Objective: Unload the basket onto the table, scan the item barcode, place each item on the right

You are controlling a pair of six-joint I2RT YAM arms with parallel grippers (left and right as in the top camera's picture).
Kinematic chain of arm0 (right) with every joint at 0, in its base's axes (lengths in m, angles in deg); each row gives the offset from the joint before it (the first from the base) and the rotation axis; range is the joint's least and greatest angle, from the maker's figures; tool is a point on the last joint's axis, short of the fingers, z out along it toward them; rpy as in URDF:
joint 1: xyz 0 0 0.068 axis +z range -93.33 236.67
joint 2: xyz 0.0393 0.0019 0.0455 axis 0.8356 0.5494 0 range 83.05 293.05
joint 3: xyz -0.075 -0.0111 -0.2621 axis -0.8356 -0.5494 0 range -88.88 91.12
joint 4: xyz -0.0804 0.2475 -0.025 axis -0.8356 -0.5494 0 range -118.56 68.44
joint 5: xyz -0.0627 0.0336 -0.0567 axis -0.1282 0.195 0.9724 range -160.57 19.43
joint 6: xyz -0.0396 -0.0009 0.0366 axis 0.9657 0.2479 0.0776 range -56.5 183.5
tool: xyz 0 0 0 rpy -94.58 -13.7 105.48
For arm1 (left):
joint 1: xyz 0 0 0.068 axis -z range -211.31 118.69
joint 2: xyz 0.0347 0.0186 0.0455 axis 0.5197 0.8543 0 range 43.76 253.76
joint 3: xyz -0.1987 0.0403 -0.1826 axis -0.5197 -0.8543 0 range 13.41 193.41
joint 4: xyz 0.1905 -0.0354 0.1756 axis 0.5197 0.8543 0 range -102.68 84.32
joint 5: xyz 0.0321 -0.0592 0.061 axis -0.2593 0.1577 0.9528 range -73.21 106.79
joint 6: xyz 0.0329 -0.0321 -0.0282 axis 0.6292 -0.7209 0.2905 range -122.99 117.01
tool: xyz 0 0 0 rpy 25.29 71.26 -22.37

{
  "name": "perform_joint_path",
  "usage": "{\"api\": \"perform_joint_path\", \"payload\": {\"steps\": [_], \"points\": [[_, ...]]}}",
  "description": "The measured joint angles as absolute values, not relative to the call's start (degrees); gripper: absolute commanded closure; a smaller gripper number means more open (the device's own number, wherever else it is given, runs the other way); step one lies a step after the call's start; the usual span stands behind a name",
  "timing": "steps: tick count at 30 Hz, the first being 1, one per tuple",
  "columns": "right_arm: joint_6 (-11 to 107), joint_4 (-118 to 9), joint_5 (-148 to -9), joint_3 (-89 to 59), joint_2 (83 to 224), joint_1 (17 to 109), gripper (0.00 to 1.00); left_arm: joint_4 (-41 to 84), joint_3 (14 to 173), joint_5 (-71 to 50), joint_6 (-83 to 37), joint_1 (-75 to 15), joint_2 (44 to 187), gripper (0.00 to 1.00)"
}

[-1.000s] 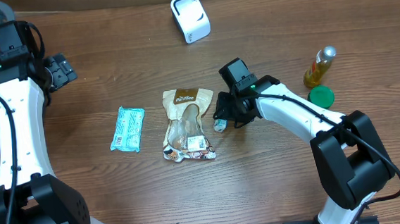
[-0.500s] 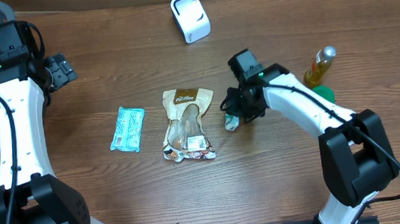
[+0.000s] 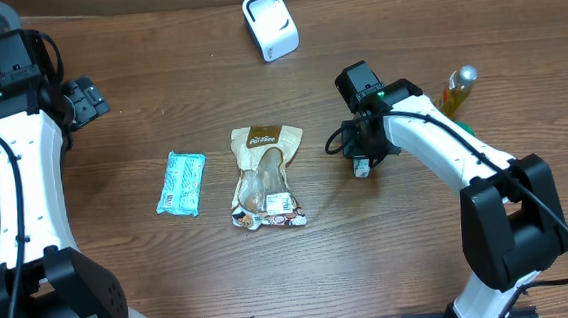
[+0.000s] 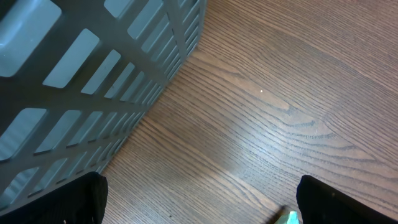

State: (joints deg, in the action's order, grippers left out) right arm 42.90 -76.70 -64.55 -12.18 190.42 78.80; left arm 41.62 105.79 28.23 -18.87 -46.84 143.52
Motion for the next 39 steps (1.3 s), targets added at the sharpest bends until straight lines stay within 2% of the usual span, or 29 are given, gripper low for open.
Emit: {"api": "perform_joint_path", "payload": {"steps": [39], "points": [[45.7, -76.6, -63.0, -12.2, 190.4, 78.8, 0.92, 41.6, 105.8, 28.2, -18.9, -46.8, 143.5, 0.00]]}}
